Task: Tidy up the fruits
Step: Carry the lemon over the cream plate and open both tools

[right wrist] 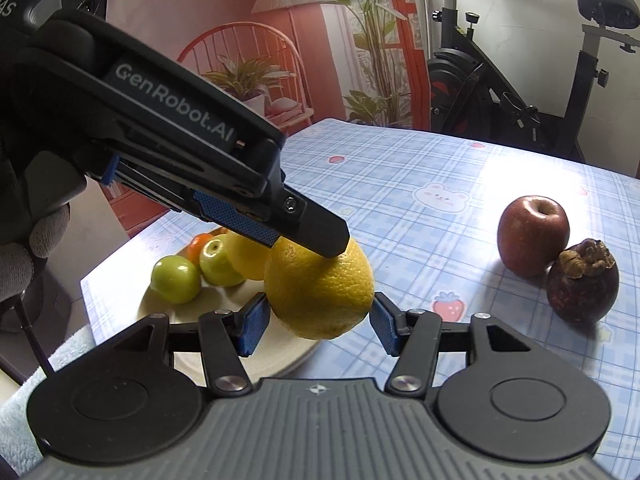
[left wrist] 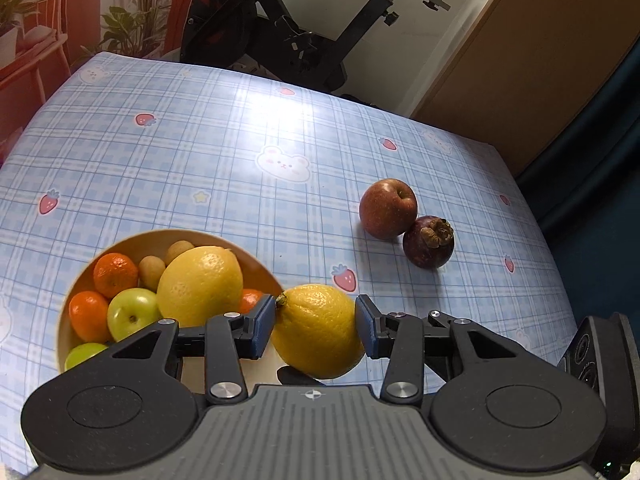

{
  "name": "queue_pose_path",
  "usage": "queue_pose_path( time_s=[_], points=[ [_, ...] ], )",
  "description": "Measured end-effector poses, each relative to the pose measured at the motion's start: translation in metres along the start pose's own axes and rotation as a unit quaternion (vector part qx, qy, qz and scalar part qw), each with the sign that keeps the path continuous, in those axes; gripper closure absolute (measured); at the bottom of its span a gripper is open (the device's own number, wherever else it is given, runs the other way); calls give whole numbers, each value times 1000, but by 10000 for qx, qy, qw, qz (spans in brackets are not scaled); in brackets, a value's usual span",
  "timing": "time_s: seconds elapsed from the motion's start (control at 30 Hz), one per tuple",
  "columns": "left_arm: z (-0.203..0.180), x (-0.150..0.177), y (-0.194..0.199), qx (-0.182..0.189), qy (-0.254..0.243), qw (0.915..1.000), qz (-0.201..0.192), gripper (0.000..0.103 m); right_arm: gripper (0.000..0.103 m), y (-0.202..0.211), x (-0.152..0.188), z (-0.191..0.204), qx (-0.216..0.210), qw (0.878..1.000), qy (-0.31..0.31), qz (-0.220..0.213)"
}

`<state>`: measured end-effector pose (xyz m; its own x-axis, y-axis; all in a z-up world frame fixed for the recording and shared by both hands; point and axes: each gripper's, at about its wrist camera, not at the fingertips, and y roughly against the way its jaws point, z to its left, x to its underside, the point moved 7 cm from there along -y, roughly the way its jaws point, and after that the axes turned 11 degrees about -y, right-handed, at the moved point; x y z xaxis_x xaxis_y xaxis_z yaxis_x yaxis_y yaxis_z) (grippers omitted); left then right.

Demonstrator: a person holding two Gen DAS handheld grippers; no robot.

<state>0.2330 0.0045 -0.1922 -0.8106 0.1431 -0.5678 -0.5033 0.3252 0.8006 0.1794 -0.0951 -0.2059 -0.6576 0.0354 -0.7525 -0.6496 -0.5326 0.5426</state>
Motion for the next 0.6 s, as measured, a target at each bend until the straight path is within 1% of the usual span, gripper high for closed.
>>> queue_pose_path(
  time_s=[0.1,0.2,0.4,0.5,0.6],
  points=[
    [10,13,16,-98,29,9999,11,57,45,-2,4,18,-165,9997,21,176],
    [24,25,26,-170,154,9997,69,57,45,-12,9,37,-287,9985,206,424],
    [58,46,34,-280,575,9979,137,57,45,-40,17,66,-430,9938,552,859],
    [73,53,33,-309,733,9967,176,57,45,-55,22,70,-509,9915,585,1042],
    [80,55,29,-342,757,9963,206,57,45,-68,23,72,-443,9905,714,1091]
  ],
)
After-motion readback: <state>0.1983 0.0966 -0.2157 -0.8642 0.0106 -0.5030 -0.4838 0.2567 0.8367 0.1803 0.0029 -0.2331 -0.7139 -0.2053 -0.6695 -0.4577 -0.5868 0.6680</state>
